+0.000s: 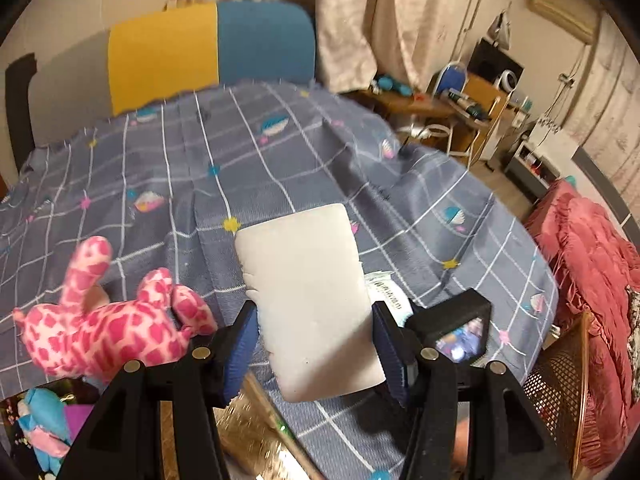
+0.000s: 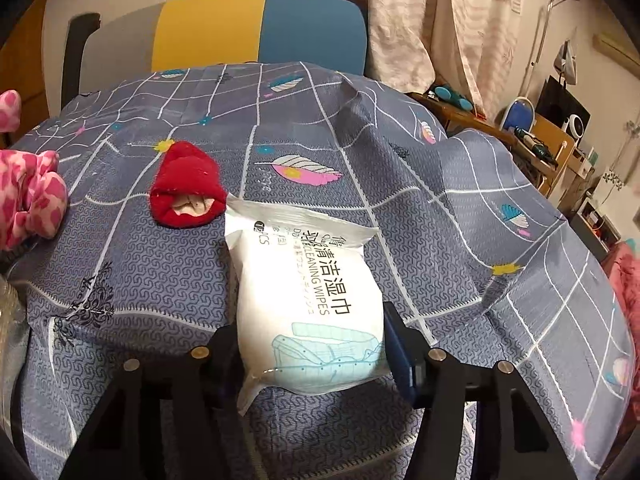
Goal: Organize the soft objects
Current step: 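Lift the white sponge with the left tool while the right tool lifts the wipes pack, then carry the sponge and wipes pack in both tools over the gold tray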
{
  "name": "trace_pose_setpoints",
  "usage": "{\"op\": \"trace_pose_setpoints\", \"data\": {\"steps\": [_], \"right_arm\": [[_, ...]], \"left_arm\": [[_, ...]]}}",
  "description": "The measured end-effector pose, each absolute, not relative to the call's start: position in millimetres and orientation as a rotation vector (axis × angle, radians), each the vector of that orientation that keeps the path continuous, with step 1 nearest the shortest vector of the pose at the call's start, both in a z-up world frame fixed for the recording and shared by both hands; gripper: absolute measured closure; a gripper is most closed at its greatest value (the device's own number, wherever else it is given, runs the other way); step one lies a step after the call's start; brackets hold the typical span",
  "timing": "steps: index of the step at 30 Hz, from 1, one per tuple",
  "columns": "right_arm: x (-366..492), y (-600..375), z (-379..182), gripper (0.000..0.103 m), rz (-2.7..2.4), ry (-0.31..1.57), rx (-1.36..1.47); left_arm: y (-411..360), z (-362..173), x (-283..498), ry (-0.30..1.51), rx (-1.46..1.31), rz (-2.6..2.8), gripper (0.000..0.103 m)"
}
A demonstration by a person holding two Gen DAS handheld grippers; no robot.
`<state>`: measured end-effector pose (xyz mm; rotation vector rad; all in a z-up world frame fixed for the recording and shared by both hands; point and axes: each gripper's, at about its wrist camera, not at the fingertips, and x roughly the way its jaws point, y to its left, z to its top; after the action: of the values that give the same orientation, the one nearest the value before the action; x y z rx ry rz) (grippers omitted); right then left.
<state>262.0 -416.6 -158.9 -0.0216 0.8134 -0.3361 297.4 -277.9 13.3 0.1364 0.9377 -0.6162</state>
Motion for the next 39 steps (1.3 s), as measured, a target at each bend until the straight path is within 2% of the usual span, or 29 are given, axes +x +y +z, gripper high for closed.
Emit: {"op": "trace_pose_setpoints", "data": {"steps": [6, 18, 23, 32, 39], "right_arm": [[260, -411, -156, 0.043, -0.357, 0.794, -0.055], [249, -406, -142, 0.043, -0.377, 0.715, -0.076], [241, -406, -135, 0.043, -0.396, 0.679, -0.07], [223, -408, -124, 0.043, -0.407, 0.672, -0.031], [192, -395, -110, 0.043, -0.383, 0.654, -0.039]], "left_arm": [[-238, 34, 264, 0.842, 0.103, -0.638, 0.044], [-120, 35, 216, 0.771, -0.077, -0.525, 0.044], [-57, 23, 203, 0.768, -0.144, -0.422, 0.043], [56, -32, 189, 0.869, -0.247, -0.201, 0.043], [109, -58, 177, 0.898, -0.286, -0.096, 0.043]]}}
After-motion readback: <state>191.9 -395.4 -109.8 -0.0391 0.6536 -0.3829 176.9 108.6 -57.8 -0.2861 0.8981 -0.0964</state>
